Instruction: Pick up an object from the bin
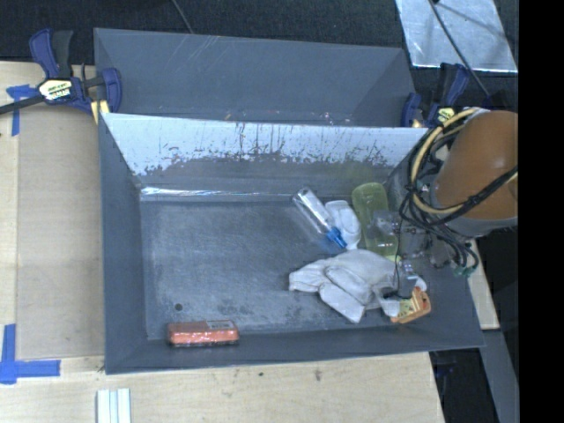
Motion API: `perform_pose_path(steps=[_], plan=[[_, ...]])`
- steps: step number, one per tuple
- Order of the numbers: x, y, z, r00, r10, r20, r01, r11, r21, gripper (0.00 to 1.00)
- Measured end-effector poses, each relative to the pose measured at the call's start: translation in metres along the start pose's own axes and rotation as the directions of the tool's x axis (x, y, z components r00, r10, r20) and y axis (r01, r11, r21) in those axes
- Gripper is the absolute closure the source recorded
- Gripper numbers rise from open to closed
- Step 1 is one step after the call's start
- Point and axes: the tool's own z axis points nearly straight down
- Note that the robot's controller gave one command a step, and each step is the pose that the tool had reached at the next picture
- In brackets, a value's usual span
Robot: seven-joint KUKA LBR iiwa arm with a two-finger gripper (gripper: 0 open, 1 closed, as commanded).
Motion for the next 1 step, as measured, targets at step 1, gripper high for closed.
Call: perform_pose_path(steps=[1], plan=[[0.0128,-0.0121,-0.0296,1.000,0.015,0.005,-0.015,1.000,0.002,0.00]])
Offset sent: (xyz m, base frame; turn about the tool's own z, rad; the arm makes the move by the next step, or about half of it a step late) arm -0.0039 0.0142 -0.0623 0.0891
